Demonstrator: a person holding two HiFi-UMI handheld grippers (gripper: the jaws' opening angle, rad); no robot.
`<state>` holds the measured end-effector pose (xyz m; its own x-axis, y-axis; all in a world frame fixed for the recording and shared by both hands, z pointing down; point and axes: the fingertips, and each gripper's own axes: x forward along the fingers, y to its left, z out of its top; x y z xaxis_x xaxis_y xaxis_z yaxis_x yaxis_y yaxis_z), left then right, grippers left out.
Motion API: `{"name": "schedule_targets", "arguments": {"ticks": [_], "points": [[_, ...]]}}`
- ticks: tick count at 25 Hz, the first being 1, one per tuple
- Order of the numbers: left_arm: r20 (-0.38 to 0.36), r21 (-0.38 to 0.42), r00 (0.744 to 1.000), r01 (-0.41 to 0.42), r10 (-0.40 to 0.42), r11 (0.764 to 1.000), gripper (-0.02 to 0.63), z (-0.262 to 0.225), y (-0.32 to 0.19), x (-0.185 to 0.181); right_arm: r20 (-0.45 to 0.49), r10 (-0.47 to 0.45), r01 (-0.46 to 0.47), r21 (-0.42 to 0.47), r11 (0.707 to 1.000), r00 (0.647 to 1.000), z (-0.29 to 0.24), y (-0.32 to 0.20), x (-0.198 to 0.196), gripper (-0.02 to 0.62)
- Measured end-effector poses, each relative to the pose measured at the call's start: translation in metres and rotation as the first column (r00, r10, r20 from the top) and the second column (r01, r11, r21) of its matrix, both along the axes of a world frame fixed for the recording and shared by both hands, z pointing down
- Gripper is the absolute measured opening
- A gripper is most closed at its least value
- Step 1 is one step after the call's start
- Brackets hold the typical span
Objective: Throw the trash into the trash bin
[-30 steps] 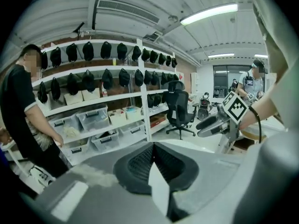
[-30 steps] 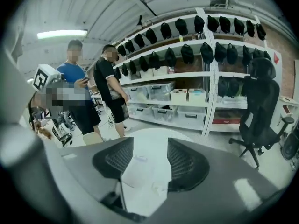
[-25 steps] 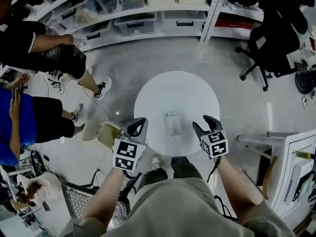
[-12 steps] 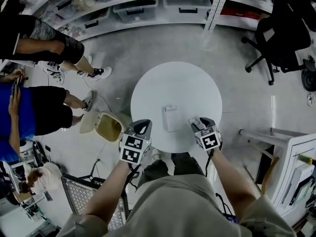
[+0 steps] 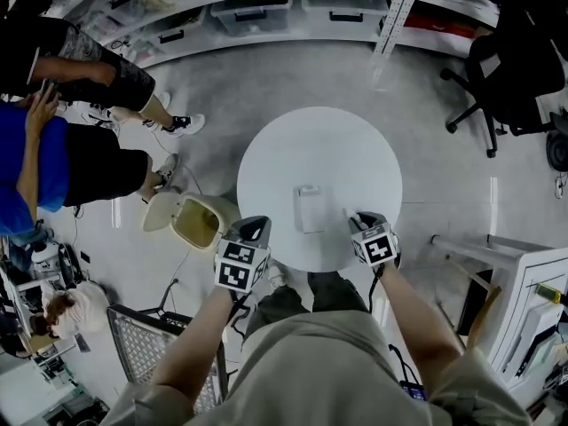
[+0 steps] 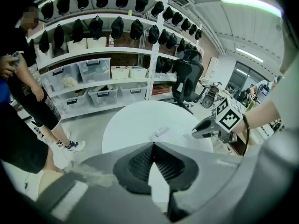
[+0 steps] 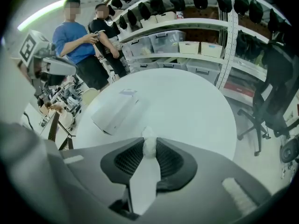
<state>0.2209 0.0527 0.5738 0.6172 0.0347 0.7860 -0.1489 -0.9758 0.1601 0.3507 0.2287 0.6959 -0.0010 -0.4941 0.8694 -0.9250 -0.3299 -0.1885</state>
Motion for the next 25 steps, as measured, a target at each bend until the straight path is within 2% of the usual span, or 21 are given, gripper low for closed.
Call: {"name": "schedule_targets", "arguments": {"ticks": [7, 13, 20, 25], "points": [[-0.058, 0.022, 0.997, 0.051, -0.05, 0.998, 0.003, -0.017, -0.015, -0.012, -0.036, -0.011, 0.015, 0.117, 0.993, 0.999, -0.058, -0.033, 0.002, 0.083], [-0.11, 0.069, 0.983, 0.157, -0.148, 0.985, 0.003, -0.047, -0.064, -0.062, -0.089, -0.104, 0.123, 0.244, 0.962, 0.991, -0.126, -0.109, -0.03, 0.081], [-0.135, 0.126, 0.941, 0.328, -0.311, 0.936, 0.002, -0.07, -0.144, -0.166, -0.123, -0.272, 0.298, 0.324, 0.898, 0.954, -0.172, -0.219, -0.109, 0.081], [-0.129, 0.145, 0.895, 0.443, -0.427, 0.885, 0.003, -0.068, -0.187, -0.243, -0.133, -0.412, 0.432, 0.338, 0.836, 0.901, -0.175, -0.289, -0.179, 0.081]]}}
